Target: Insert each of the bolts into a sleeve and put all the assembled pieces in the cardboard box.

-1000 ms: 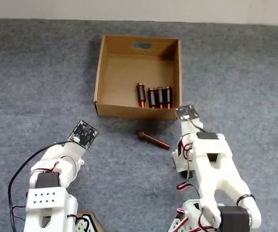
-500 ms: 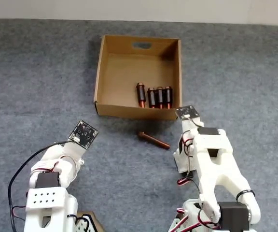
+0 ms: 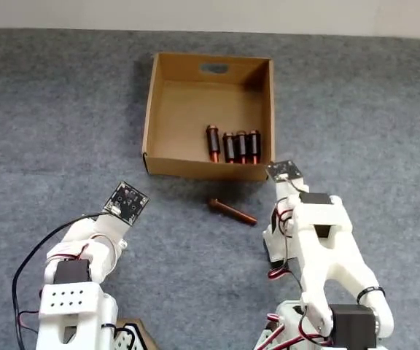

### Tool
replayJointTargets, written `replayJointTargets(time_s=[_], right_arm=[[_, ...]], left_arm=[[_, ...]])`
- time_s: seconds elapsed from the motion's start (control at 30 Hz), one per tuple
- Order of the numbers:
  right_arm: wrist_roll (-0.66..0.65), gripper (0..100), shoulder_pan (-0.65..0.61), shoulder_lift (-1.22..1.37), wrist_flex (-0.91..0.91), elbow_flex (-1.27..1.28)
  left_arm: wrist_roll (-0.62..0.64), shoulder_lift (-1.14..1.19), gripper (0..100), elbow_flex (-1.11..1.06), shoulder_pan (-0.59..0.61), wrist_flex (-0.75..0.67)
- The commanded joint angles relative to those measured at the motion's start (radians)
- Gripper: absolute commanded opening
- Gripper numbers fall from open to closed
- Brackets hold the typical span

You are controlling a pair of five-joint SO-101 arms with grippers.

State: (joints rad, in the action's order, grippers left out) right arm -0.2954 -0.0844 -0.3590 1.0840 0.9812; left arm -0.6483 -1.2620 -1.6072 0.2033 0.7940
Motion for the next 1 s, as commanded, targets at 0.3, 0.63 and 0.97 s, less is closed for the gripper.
replayJointTargets(time_s=[0.3, 0.63, 0.97], right_arm=[[0.121, 0.5, -0.008, -0.645, 0.041, 0.054], [0.292, 0.5, -0.004, -0.823, -0.081, 0.266], [0.362, 0.5, 0.199, -1.024, -0.076, 0.271]], left_arm=[[-0.005, -0.008, 1, 0.013, -0.051, -0.023], [0.204, 0.004, 5, 0.338, -0.174, 0.028], [0.393, 0.372, 14, 0.779, -0.487, 0.334]])
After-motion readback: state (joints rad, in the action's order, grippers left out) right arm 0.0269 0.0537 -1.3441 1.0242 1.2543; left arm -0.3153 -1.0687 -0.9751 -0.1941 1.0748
